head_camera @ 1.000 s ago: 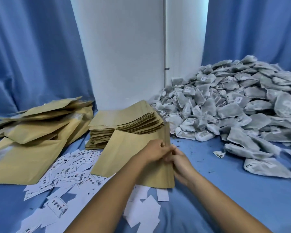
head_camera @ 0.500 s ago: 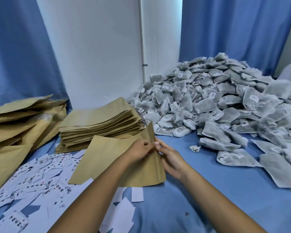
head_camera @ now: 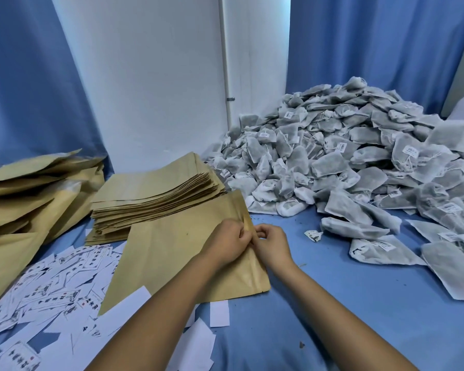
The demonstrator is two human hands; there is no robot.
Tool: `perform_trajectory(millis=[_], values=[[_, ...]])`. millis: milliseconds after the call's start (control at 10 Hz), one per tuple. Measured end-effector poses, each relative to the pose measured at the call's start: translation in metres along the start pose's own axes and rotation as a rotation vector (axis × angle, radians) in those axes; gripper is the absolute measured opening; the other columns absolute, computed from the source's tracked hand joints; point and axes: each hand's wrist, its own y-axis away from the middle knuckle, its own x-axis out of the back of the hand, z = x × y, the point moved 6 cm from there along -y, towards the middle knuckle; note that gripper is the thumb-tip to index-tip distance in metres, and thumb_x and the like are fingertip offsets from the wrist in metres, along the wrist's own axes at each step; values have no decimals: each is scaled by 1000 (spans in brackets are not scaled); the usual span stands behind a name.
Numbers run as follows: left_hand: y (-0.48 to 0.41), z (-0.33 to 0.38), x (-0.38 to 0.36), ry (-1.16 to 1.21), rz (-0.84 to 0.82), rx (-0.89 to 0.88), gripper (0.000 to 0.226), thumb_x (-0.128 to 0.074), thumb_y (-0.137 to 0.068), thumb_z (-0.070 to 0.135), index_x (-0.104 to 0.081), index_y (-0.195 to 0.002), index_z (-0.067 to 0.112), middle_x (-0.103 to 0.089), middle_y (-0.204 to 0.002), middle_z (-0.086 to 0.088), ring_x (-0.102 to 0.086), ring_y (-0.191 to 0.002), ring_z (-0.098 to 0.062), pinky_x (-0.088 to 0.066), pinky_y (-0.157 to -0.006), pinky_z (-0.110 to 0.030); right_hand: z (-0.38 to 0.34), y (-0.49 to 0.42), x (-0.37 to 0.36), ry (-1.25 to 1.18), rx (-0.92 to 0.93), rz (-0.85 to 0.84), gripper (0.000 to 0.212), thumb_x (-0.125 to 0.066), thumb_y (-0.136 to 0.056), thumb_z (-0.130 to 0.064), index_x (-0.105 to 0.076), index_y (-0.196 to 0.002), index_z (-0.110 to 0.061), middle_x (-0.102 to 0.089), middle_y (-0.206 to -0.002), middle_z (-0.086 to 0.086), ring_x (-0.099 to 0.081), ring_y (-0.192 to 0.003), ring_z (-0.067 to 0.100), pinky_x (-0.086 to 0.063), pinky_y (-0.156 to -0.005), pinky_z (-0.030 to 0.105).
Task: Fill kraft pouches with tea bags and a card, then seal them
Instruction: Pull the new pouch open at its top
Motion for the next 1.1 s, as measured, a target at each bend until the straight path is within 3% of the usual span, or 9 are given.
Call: perform_trajectory(millis=[200, 300, 400, 500, 600, 700, 900, 1000, 1100], values=[[2, 21, 7, -96, 62, -115, 38, -52, -83, 14, -28, -54, 18, -44, -66, -6, -51, -66, -32, -30, -56, -34, 3, -23, 23, 47, -79, 186, 26, -52, -73, 6, -46, -56, -13, -46, -52, -3, -38, -52, 11, -29, -41, 15], [-6, 23, 22, -161, 153, -91, 30, -52, -83, 16, -36, -58, 11, -51, -67, -13, -51, -64, -32, -25, -54, -31, -18, -17, 30, 304, 124, 321, 21, -62, -75, -10, -42, -76, -15, -46, -71, -3, -42, -59, 17, -34, -52, 30], [-15, 27, 31, -209, 169, -85, 24, -49, -86, 16, -43, -64, 8, -58, -74, -22, -54, -69, -36, -28, -56, -32, -41, -6, 12, 618, 557, 172, 15, -53, -80, -4, -42, -81, -15, -48, -79, 8, -44, -60, 30, -32, -51, 37], [-18, 35, 26, -260, 90, -136, 22, -48, -87, 18, -45, -68, 7, -57, -81, -19, -55, -75, -36, -29, -59, -31, -41, -16, 7, 432, 395, -61, 18, -49, -76, 7, -51, -69, -10, -58, -73, 15, -44, -64, 19, -29, -56, 29], [-14, 44, 21, -278, 58, -207, 26, -46, -87, 18, -38, -65, 7, -43, -72, -8, -51, -69, -31, -28, -58, -32, -41, -20, -1, 198, 108, -362, 24, -42, -86, 4, -52, -72, -13, -60, -71, 5, -50, -68, 10, -38, -56, 23], [-12, 58, 27, -270, 102, -295, 25, -49, -86, 18, -39, -66, 7, -48, -72, -11, -50, -67, -32, -34, -58, -35, -37, -17, -12, -150, -86, -600, 32, -30, -96, 6, -52, -78, -10, -63, -59, -6, -60, -55, 1, -47, -48, 16], [8, 89, 46, -482, 318, -662, 14, -60, -77, 20, -63, -85, 9, -62, -86, -4, -57, -55, -24, -37, -38, -29, -29, -29, -4, -92, -246, -427, 39, -26, -99, 12, -39, -73, -14, -41, -73, -1, -40, -63, 6, -39, -39, 5], [14, 92, 54, -483, 308, -906, 18, -59, -81, 24, -69, -91, 13, -68, -101, 1, -64, -69, -17, -44, -43, -30, -34, -30, -3, -156, -211, -402, 35, -30, -101, 5, -40, -73, -14, -38, -75, -4, -48, -55, 0, -38, -41, 2], [15, 91, 57, -486, 244, -1001, 24, -48, -87, 25, -64, -74, 12, -67, -81, 0, -61, -61, -19, -40, -43, -31, -37, -27, -6, -356, -194, -452, 26, -46, -94, 1, -42, -73, -14, -40, -72, -2, -49, -35, -6, -39, -40, 5]])
